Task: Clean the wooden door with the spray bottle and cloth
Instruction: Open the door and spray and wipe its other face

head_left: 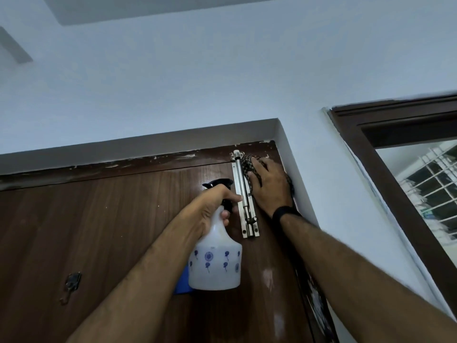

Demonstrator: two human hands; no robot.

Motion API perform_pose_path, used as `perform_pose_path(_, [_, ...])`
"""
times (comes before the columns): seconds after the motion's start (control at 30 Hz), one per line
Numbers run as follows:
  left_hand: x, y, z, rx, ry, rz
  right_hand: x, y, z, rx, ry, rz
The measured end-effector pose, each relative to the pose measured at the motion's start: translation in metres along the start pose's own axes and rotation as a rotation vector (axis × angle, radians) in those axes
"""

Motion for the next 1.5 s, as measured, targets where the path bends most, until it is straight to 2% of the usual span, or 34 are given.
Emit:
perform_pose_path(0.2, [-0.011,-0.002,0.001,0.046,0.031,-0.075,0.0,0.018,0.027,0.054,-0.054,-0.064])
perform_pose_path(0.4, [-0.009,-0.01,0.0,0.05,0.059,-0.044,-0.001,-0.004,-0.059,-0.177,-0.028,0.117])
perform_pose_path(0.47, [-0.005,-0.009,-0.003,0.053,0.055,-0.05,-0.004,-0.008,-0.069,-0.206,-0.044,0.167])
perform_pose_path(0.63, [-0.004,0.006,-0.001,0.067,0.061,-0.073,-0.004,-0.002,-0.053,-0.209,-0.122,0.114])
perform_pose_path(0.73, [-0.007,0.022,0.003,0.094,0.064,-0.079,-0.009,0.011,-0.045,-0.093,-0.262,-0.02])
perform_pose_path(0.83, [-0.006,0.034,0.007,0.088,0.066,-0.087,-0.045,0.013,-0.034,-0.007,-0.155,-0.104])
perform_pose_path(0.97, [0.0,0.053,0.005,0.105,0.066,-0.098,-0.097,-0.026,-0.022,-0.201,0.053,-0.035])
perform_pose_path(1.03, [0.002,0.065,0.004,0.099,0.067,-0.106,-0.105,-0.044,-0.018,-0.224,-0.027,0.042])
perform_pose_path(1.1, [0.002,0.077,0.004,0.098,0.06,-0.084,-0.104,-0.05,-0.018,-0.151,-0.172,0.076])
perform_pose_path(1.2, [-0.001,0.106,0.003,0.099,0.057,-0.07,-0.111,-0.061,-0.02,-0.095,-0.25,0.067])
perform_pose_path(1.4, [-0.008,0.182,-0.003,0.163,0.044,-0.06,-0.163,-0.094,0.007,-0.194,-0.03,-0.048])
perform_pose_path(1.5, [-0.01,0.204,-0.002,0.173,0.038,-0.074,-0.18,-0.102,0.017,-0.2,0.042,-0.022])
Point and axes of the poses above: each hand's wrist, its own z-axis away from the middle knuckle, its own y-axis out of the back of the hand, x = y × z, the point moved 7 cm from there along -z, towards the middle knuckle, and after that the axes turned 12 degrees about x, right-handed, at the moved point
